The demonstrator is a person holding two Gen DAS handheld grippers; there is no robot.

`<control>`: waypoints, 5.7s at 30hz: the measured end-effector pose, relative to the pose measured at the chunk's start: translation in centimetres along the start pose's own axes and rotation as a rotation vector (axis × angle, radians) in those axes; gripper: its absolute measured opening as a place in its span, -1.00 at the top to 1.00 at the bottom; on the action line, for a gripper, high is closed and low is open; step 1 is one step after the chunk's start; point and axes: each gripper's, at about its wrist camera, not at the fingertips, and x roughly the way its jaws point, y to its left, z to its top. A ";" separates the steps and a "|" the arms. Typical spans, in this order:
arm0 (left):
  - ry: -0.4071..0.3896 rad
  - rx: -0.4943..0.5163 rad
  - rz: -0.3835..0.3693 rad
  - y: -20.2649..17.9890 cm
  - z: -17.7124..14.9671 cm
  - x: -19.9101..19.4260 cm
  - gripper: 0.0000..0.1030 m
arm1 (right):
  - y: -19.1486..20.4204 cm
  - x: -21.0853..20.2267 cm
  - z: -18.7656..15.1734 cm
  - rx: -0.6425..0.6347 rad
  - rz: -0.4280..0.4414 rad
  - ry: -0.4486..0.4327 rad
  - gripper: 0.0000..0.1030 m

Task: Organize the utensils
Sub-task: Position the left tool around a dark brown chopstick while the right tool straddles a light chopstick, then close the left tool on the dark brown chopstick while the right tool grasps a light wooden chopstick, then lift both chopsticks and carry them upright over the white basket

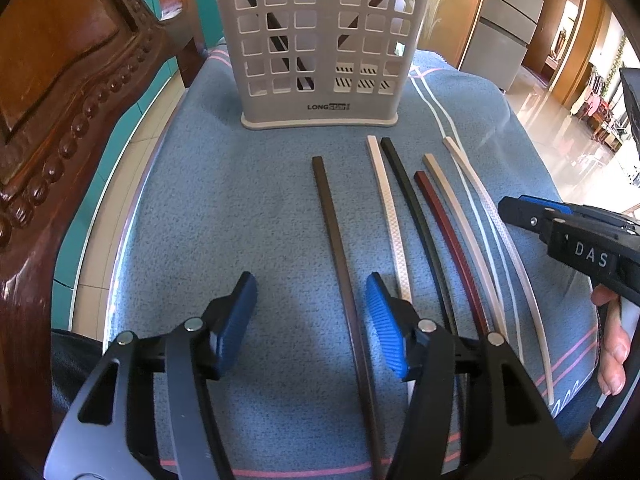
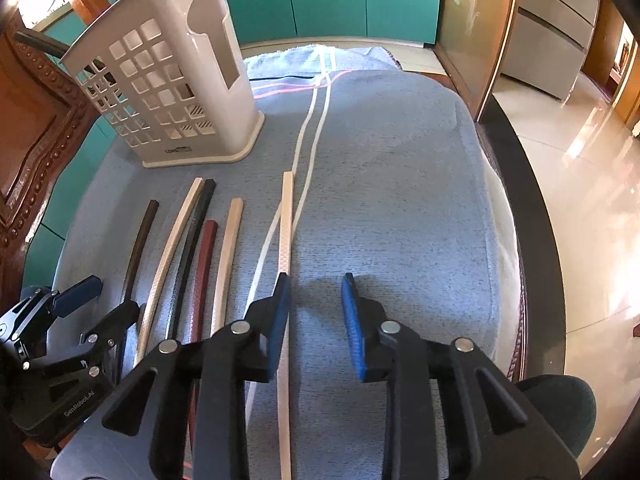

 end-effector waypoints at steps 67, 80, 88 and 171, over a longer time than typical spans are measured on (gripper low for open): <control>0.010 0.007 0.007 0.0 1.1 1.1 -0.33 | 1.0 1.1 1.3 -0.078 -0.062 -0.005 0.87; 0.054 -0.074 -0.045 3.3 4.7 2.9 -0.32 | -0.7 -0.3 0.5 -0.006 -0.033 -0.010 0.82; 0.065 -0.036 0.043 2.9 7.1 4.7 -0.33 | 0.6 0.5 -0.1 -0.077 -0.093 -0.011 0.71; -0.701 -0.199 -0.003 4.2 20.7 -23.4 0.86 | 7.3 -16.9 10.9 -0.183 0.147 -0.641 0.88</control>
